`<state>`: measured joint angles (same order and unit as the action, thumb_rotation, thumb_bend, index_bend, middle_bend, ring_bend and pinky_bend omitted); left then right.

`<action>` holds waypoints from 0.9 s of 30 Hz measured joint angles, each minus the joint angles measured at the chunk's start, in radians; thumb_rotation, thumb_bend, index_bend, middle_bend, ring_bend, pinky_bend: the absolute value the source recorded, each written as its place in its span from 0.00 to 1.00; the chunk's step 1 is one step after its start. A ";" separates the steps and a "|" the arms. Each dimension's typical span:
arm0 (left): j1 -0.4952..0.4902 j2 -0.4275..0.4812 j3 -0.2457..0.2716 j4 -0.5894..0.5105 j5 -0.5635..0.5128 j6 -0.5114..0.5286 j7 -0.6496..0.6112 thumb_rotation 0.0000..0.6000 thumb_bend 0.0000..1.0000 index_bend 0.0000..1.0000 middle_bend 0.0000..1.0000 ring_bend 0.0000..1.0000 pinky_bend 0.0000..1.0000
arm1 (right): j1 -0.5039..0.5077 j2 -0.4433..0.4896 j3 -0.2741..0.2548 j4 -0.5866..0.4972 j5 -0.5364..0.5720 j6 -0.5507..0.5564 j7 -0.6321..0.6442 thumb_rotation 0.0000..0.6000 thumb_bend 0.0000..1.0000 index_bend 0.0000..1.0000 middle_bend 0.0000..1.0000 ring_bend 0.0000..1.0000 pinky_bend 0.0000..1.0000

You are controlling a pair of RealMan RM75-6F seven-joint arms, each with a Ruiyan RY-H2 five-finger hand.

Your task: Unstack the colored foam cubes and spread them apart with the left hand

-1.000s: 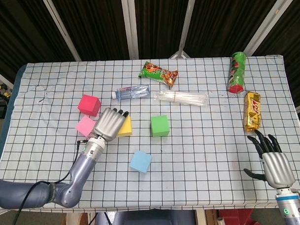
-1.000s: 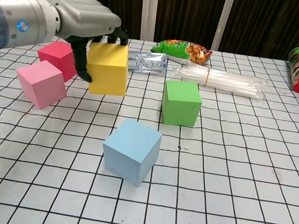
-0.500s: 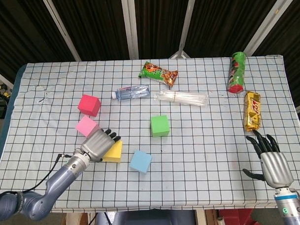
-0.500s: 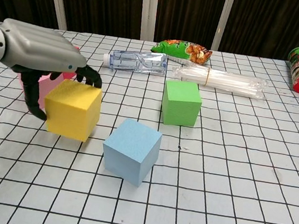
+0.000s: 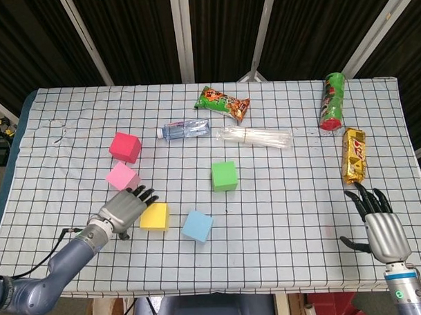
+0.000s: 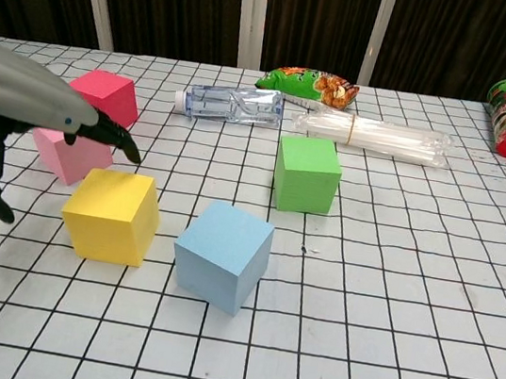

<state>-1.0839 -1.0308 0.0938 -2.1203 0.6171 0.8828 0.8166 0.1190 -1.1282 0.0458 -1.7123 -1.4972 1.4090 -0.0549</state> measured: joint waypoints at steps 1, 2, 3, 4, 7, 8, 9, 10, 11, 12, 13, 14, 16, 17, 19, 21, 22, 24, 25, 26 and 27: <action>0.008 0.011 -0.005 -0.009 0.013 0.024 -0.012 1.00 0.00 0.00 0.00 0.00 0.18 | 0.000 0.000 0.000 0.001 0.000 -0.001 0.000 1.00 0.06 0.16 0.03 0.14 0.00; 0.021 0.022 -0.010 -0.019 0.031 0.052 -0.027 1.00 0.00 0.00 0.00 0.00 0.18 | 0.001 0.000 -0.001 0.001 -0.001 -0.001 0.000 1.00 0.06 0.16 0.03 0.14 0.00; 0.043 0.035 -0.015 -0.030 0.063 0.096 -0.050 1.00 0.00 0.00 0.00 0.00 0.17 | 0.001 0.000 -0.001 0.001 -0.002 -0.002 0.000 1.00 0.06 0.16 0.03 0.14 0.00; 0.064 0.044 -0.017 -0.036 0.095 0.131 -0.068 1.00 0.00 0.00 0.00 0.00 0.17 | 0.001 -0.001 -0.002 0.001 -0.003 -0.002 0.000 1.00 0.06 0.16 0.03 0.14 0.00; 0.159 0.071 -0.010 -0.045 0.236 0.263 -0.135 1.00 0.00 0.00 0.00 0.00 0.17 | 0.002 -0.003 -0.003 0.001 -0.007 -0.002 -0.003 1.00 0.06 0.16 0.03 0.14 0.00; 0.195 0.078 -0.003 -0.044 0.287 0.305 -0.156 1.00 0.00 0.00 0.00 0.00 0.17 | 0.002 -0.003 -0.004 0.000 -0.008 -0.001 -0.005 1.00 0.06 0.16 0.03 0.14 0.00; 0.248 0.087 0.011 -0.038 0.357 0.362 -0.184 1.00 0.00 0.00 0.00 0.00 0.17 | 0.002 -0.004 -0.004 0.000 -0.010 -0.001 -0.007 1.00 0.06 0.16 0.03 0.14 0.00; 0.292 0.093 0.025 -0.030 0.410 0.404 -0.204 1.00 0.00 0.00 0.00 0.00 0.17 | 0.002 -0.005 -0.004 -0.001 -0.010 -0.001 -0.008 1.00 0.06 0.16 0.03 0.14 0.00; 0.338 0.097 0.041 -0.019 0.463 0.446 -0.224 1.00 0.00 0.00 0.00 0.00 0.17 | 0.002 -0.006 -0.005 -0.001 -0.012 0.000 -0.012 1.00 0.06 0.16 0.03 0.14 0.00; 0.402 0.101 0.064 0.000 0.530 0.501 -0.250 1.00 0.00 0.00 0.00 0.00 0.16 | 0.002 -0.007 -0.005 -0.001 -0.014 0.002 -0.015 1.00 0.06 0.16 0.03 0.14 0.00; 0.450 0.102 0.082 0.018 0.578 0.543 -0.268 1.00 0.00 0.00 0.00 0.00 0.16 | 0.002 -0.008 -0.005 -0.001 -0.017 0.005 -0.018 1.00 0.06 0.16 0.03 0.14 0.00; 0.497 0.101 0.100 0.040 0.623 0.585 -0.286 1.00 0.00 0.00 0.00 0.00 0.16 | 0.001 -0.010 -0.005 0.000 -0.019 0.009 -0.021 1.00 0.06 0.16 0.03 0.14 0.00; 0.605 0.090 0.137 0.100 0.715 0.684 -0.338 1.00 0.00 0.01 0.00 0.00 0.16 | -0.001 -0.015 -0.004 0.005 -0.029 0.022 -0.034 1.00 0.06 0.16 0.03 0.14 0.00; 0.647 0.082 0.150 0.126 0.750 0.725 -0.367 1.00 0.00 0.02 0.00 0.00 0.16 | -0.002 -0.019 -0.005 0.007 -0.034 0.027 -0.039 1.00 0.06 0.16 0.03 0.14 0.00; 0.734 0.058 0.172 0.185 0.820 0.811 -0.445 1.00 0.00 0.04 0.00 0.00 0.16 | -0.003 -0.026 -0.004 0.012 -0.040 0.034 -0.044 1.00 0.06 0.16 0.03 0.14 0.00; 0.809 0.028 0.188 0.254 0.865 0.880 -0.521 1.00 0.00 0.04 0.00 0.00 0.16 | -0.004 -0.028 -0.004 0.013 -0.041 0.036 -0.049 1.00 0.06 0.16 0.03 0.14 0.00; 0.838 0.012 0.193 0.285 0.875 0.902 -0.544 1.00 0.00 0.04 0.00 0.00 0.16 | -0.004 -0.029 -0.005 0.014 -0.044 0.038 -0.055 1.00 0.06 0.16 0.03 0.14 0.00; 0.897 -0.029 0.200 0.341 0.888 0.934 -0.573 1.00 0.00 0.04 0.00 0.00 0.16 | -0.006 -0.030 -0.005 0.014 -0.050 0.045 -0.058 1.00 0.06 0.16 0.03 0.14 0.00; 0.917 -0.043 0.201 0.354 0.892 0.940 -0.577 1.00 0.00 0.04 0.00 0.00 0.16 | -0.008 -0.030 -0.006 0.014 -0.054 0.052 -0.058 1.00 0.06 0.16 0.03 0.14 0.00; 0.930 -0.054 0.200 0.361 0.898 0.944 -0.578 1.00 0.00 0.04 0.00 0.00 0.16 | -0.009 -0.030 -0.005 0.014 -0.056 0.057 -0.060 1.00 0.06 0.16 0.03 0.14 0.00; 0.938 -0.061 0.198 0.364 0.911 0.950 -0.578 1.00 0.00 0.04 0.00 0.00 0.16 | -0.012 -0.030 -0.005 0.014 -0.058 0.064 -0.062 1.00 0.06 0.16 0.03 0.14 0.00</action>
<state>-0.1461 -1.0919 0.2922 -1.7561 1.5279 1.8328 0.2391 0.1075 -1.1582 0.0406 -1.6984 -1.5556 1.4729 -0.1170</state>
